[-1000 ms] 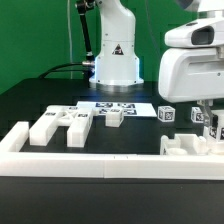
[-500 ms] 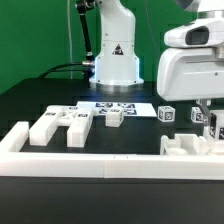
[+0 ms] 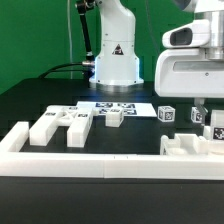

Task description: Assemble chair

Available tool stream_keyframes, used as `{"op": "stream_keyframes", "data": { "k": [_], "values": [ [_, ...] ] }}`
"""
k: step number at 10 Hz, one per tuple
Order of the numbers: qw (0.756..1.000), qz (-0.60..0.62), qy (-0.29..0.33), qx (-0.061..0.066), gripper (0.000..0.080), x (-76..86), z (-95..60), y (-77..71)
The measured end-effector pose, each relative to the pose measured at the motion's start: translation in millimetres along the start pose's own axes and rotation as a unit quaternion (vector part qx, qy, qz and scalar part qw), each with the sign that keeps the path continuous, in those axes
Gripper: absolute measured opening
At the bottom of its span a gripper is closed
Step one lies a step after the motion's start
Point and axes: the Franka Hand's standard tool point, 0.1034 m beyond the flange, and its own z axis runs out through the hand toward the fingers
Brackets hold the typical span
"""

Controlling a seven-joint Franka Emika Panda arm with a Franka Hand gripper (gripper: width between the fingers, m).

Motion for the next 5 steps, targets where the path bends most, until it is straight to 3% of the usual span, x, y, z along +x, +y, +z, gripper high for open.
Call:
{"op": "stream_keyframes", "data": {
  "k": [2, 5],
  "values": [
    [0.996, 0.087, 0.002, -0.002, 0.0290, 0.0, 0.2, 0.3],
    [0.967, 0.254, 0.006, -0.003, 0.0290, 0.3, 0.5, 1.1]
  ]
}}
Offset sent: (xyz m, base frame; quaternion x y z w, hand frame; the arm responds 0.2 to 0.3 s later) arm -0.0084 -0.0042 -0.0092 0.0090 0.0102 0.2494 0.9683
